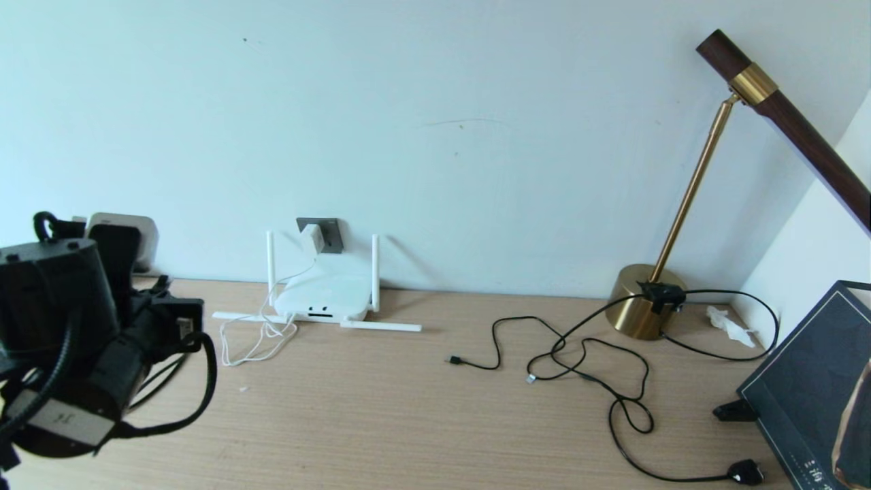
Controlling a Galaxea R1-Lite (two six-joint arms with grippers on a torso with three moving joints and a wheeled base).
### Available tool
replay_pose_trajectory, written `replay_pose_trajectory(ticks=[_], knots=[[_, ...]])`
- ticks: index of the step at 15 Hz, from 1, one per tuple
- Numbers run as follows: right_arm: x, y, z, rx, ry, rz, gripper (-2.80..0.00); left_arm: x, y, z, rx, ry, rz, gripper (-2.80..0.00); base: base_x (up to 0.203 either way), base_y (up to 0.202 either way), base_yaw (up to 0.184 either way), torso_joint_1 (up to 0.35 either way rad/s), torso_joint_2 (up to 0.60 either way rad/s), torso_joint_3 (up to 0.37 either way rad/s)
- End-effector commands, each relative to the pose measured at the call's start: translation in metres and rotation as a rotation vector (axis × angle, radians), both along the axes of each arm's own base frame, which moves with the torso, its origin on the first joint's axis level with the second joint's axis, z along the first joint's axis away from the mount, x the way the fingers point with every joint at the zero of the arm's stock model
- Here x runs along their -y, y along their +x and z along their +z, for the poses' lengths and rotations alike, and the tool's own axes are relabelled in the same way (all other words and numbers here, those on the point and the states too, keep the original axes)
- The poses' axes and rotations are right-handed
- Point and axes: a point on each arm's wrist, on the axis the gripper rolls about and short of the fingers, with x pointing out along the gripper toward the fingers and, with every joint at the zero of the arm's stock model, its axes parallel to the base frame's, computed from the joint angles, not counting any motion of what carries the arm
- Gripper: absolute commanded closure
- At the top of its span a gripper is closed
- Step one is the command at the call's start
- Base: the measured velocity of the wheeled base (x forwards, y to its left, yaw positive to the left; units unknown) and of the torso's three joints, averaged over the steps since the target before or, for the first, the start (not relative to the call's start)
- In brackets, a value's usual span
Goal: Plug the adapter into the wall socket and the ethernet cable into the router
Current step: Align cable and router interface
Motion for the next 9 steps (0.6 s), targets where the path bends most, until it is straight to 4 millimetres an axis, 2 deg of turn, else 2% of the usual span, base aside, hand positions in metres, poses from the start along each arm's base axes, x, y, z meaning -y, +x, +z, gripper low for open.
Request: replay_pose_trajectory(ticks=[1,4,9], knots=[[0.0,0.001,-0.003,-0.009,0.0,0.0,-2.8,0.007,0.01,-0.009,-0.037,0.009,-0.017,0.0,0.0,0.0,0.0,0.0,0.0,0.0],[0.0,0.001,-0.003,-0.009,0.0,0.0,-2.8,0.014,0.024,-0.012,-0.051,-0.005,-0.087,0.0,0.0,0.0,0.0,0.0,0.0,0.0],[0.0,0.001,-0.003,-0.009,0.0,0.0,-2.8,0.042,0.016,0.002,-0.004,-0.024,-0.223,0.0,0.0,0.0,0.0,0.0,0.0,0.0]])
